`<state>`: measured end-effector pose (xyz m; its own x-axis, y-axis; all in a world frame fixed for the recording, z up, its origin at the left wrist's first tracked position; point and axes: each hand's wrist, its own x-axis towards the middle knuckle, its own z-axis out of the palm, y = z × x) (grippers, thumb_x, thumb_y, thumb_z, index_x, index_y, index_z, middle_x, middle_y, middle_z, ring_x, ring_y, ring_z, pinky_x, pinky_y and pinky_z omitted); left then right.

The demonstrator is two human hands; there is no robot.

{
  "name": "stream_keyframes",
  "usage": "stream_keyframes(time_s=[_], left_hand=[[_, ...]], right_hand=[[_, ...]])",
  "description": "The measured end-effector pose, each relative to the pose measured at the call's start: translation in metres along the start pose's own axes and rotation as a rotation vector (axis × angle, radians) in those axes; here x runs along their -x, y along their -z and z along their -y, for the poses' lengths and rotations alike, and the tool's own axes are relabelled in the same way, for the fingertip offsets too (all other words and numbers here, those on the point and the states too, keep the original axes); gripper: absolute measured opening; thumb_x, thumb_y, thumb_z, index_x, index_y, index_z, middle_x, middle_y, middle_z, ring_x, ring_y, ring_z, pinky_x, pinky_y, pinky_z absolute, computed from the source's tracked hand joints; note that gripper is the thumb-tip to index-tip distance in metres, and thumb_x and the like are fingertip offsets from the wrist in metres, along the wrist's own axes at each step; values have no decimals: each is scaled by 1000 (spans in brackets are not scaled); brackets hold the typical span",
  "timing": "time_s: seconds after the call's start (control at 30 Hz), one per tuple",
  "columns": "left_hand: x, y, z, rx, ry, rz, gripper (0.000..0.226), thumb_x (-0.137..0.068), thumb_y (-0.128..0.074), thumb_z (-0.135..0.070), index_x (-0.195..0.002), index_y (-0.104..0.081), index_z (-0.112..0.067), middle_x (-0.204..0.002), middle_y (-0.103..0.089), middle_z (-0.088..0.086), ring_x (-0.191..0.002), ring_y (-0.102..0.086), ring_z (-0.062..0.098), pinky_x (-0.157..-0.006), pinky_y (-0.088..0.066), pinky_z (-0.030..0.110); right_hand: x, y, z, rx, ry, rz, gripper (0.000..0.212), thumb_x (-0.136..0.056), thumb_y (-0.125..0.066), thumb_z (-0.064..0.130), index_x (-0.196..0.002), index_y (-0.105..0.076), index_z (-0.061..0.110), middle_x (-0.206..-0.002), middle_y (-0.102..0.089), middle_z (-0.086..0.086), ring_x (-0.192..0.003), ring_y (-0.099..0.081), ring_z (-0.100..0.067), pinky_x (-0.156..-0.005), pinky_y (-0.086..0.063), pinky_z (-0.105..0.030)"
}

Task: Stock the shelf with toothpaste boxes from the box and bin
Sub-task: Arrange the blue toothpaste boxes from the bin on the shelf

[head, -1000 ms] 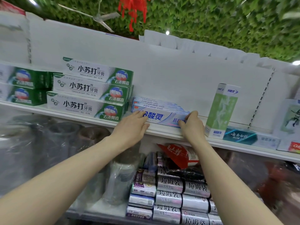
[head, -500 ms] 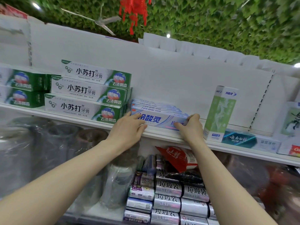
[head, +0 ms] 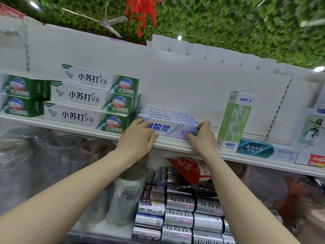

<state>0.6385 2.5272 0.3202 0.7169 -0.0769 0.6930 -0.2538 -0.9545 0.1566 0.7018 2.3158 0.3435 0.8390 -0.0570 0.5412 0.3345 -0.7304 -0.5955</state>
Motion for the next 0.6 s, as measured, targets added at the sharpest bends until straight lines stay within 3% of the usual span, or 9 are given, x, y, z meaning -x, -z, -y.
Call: stream_keyframes(time_s=[0.07,0.13,0.23,0.4,0.6], left_hand=[[-2,-1,-2,-2,-32,-39,32,-98,-51,-31,-115,-71,-12,-133,-60,6,-130,-44,29,-110,-29,32],[-5,-2,-4,8,-56,-56,32,-97,-53,-28,-118,-68,-9,-131,-60,6,-130,-46,26,-108,-33,34],[-10,-3,-10,13,-56,-16,37,-100,-47,-30,-129,-59,-11,-144,-48,3,-140,-34,21,-108,-37,39],[-17,-7,-10,-3,-59,23,41,-101,-43,-32,-134,-55,-11,-152,-38,4,-143,-27,22,-114,-27,35],[-14,-8,-9,8,-57,63,43,-102,-39,-34,-138,-50,-13,-158,-26,2,-148,-16,19,-116,-20,32]], right_hand=[[0,-1,2,20,15,-8,39,-87,-67,21,-112,-41,8,-104,-56,-5,-95,-56,-28,-72,-35,-32],[1,-5,5,58,71,-52,42,-87,-66,17,-121,-44,7,-120,-55,-8,-109,-53,-29,-84,-41,-37],[2,-11,10,176,158,-59,55,-90,-61,16,-140,-39,8,-139,-44,-11,-126,-45,-30,-102,-39,-41],[0,-15,10,231,101,47,44,-97,-53,17,-139,-40,10,-139,-37,-14,-115,-51,-38,-91,-39,-40],[1,-16,10,295,114,-16,46,-95,-53,17,-139,-44,9,-138,-43,-16,-127,-39,-36,-105,-33,-41]])
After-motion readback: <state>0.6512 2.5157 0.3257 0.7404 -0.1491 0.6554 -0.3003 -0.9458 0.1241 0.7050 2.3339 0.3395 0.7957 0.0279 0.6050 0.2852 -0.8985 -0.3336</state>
